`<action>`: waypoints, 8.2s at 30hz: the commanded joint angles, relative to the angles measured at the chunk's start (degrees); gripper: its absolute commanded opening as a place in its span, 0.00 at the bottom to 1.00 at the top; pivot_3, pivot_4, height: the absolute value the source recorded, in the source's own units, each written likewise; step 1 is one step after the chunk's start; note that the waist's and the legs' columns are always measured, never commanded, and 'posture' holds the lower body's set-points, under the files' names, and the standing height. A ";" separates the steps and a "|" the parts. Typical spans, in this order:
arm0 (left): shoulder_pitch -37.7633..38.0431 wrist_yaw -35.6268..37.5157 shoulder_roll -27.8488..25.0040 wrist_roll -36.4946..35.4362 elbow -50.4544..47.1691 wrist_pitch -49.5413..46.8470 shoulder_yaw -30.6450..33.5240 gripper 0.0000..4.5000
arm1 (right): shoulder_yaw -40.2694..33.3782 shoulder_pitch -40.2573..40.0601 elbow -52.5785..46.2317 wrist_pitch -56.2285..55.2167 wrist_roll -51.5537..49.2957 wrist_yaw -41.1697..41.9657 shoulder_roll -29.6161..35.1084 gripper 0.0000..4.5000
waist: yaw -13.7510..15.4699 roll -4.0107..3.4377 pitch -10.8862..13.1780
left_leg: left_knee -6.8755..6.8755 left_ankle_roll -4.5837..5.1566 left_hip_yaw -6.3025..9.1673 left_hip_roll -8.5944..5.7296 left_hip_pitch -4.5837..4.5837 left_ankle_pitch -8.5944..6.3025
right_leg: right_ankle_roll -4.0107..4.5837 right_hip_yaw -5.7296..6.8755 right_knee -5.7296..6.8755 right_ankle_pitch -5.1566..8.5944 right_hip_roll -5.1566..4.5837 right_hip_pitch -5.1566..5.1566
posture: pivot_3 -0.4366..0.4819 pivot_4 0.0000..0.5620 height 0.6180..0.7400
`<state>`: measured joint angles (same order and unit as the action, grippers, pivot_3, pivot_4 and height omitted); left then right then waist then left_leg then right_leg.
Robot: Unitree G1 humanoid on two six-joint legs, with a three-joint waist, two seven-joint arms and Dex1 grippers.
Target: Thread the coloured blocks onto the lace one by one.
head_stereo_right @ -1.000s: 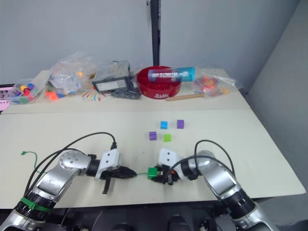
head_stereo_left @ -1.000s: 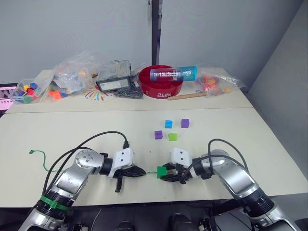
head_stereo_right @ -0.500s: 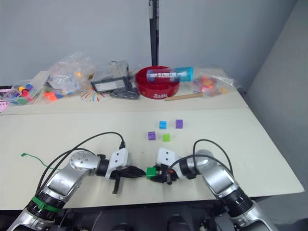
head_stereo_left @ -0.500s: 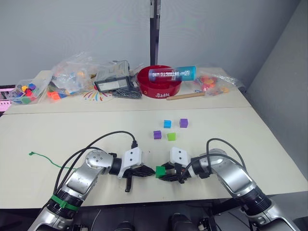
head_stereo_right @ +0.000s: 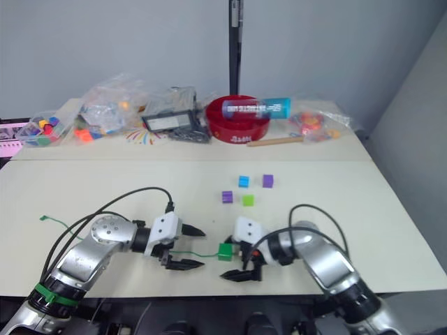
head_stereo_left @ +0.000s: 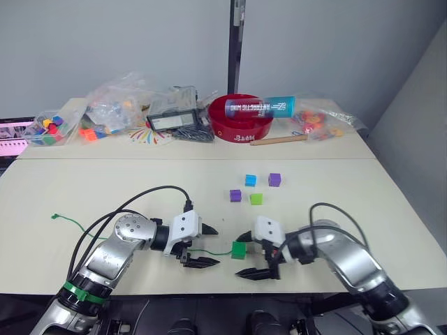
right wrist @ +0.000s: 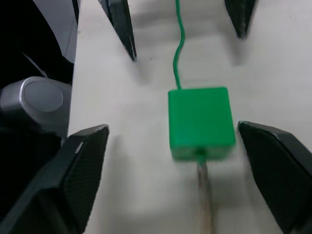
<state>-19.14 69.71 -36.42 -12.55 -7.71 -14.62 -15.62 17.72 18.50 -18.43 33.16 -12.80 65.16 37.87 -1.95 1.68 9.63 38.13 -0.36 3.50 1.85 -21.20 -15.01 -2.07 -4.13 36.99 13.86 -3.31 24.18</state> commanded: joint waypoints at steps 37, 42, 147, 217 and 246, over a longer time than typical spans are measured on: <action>-7.59 0.20 9.95 3.20 8.23 2.16 -6.12 0.26 | -3.39 -4.33 6.07 -12.70 1.08 -1.85 2.45 0.00 | -0.32 0.01 0.00 | 0.01 0.00 0.00 -0.01 0.03 0.00 | -0.01 -0.02 0.04 -0.01 0.02 -0.03 | 0.48 0.27 0.92; -6.61 0.45 8.52 3.19 8.00 2.70 -5.28 0.26 | -3.40 -4.31 6.30 -13.99 1.52 -0.90 3.51 0.00 | -0.34 0.01 0.00 | 0.01 0.00 0.00 0.00 0.03 0.00 | -0.01 -0.02 0.04 -0.01 0.02 -0.03 | 0.48 0.27 0.92; -2.63 -0.85 5.03 1.49 6.29 4.10 -0.10 0.00 | -15.05 -1.39 -0.86 3.48 -6.85 -14.41 -5.08 0.85 | -0.40 -0.04 0.08 | -0.09 0.03 0.04 0.11 0.04 -0.01 | 0.18 0.00 0.11 0.01 0.14 0.08 | 0.48 0.27 0.92; -2.54 -1.89 3.83 1.04 8.06 5.66 0.82 0.00 | -7.56 -27.30 -17.63 4.35 2.55 -58.85 -29.54 0.26 | -1.16 -0.16 0.06 | -0.26 -0.15 0.06 0.07 0.07 0.11 | 0.10 -0.01 0.04 0.03 0.09 0.07 | 0.48 0.27 0.92; -1.82 -1.86 2.58 0.72 6.44 4.76 2.07 0.00 | -10.96 -5.95 -1.27 -9.01 -10.76 -2.05 7.10 1.00 | -0.73 -0.01 0.03 | -0.23 -0.10 0.03 0.05 0.05 0.08 | 0.06 0.00 -0.07 0.05 0.08 -0.03 | 0.48 0.27 0.92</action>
<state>-20.75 68.05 -33.63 -11.06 0.73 -10.18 -14.37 5.20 9.28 -23.39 28.09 -24.86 57.27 44.07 -2.68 1.67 9.65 37.92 -0.46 3.51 1.90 -21.13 -14.93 -2.01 -4.14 36.92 13.90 -3.23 24.15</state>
